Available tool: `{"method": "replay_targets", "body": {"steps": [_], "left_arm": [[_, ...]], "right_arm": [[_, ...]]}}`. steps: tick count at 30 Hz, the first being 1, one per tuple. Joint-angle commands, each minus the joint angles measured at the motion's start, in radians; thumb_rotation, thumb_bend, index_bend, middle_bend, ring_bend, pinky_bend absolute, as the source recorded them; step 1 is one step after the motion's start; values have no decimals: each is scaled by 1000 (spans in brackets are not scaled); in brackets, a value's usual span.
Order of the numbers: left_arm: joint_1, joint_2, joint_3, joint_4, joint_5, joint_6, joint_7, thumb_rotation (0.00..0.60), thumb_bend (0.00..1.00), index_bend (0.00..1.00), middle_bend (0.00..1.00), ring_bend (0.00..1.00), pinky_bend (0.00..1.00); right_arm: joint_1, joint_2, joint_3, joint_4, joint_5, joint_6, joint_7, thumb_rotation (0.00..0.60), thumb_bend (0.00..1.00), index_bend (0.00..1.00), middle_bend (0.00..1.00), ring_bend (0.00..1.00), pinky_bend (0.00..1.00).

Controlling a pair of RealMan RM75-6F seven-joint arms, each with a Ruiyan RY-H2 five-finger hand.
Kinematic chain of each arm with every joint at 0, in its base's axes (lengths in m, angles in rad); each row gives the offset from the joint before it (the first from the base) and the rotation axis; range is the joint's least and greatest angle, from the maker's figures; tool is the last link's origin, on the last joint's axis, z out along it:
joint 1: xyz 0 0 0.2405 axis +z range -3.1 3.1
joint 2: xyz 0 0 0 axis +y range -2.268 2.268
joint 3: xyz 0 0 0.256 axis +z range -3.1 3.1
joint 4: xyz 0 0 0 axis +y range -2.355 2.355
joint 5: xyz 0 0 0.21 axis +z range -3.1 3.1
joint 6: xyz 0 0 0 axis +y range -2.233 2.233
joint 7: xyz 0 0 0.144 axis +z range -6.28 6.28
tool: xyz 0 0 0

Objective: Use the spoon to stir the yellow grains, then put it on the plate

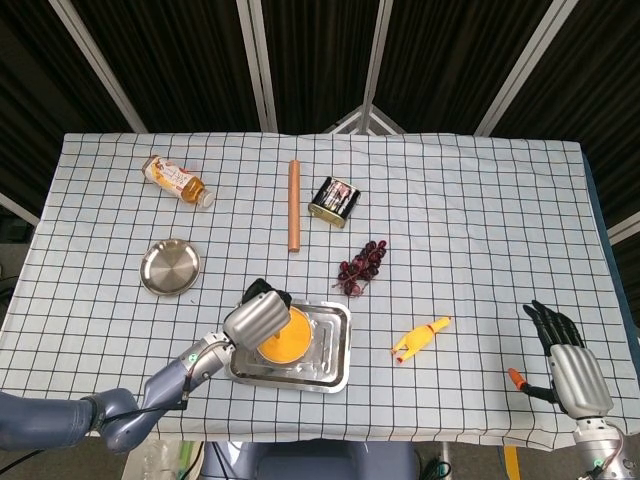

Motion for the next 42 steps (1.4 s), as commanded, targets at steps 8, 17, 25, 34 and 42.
{"method": "replay_targets", "body": {"steps": [8,17,25,34,42], "left_arm": [[15,5,-1,-5,9,6,-14,600,585,812,1000,1000,1000],[46,9,-6,-2,3,33,-55,600,585,811,1000,1000,1000],[63,16,-8,22,9,45,-69,600,584,809,1000,1000,1000],[91,11,-19,26,-14,67,-108,600,583,808,1000,1000,1000],[135,-7,-88,35,-114,133,-176,600,582,804,1000,1000,1000]], "right_arm": [[-1,3,-1,-3,1,0,3,600,317,0,0,0,0],[-1,3,0,-4,4,-2,0,600,317,0,0,0,0],[-2,4,0,-6,9,-5,-1,600,318,0,0,0,0],[-2,4,0,-5,9,-4,-1,600,317,0,0,0,0],[-3,7,-1,-7,10,-6,4,600,317,0,0,0,0]]}}
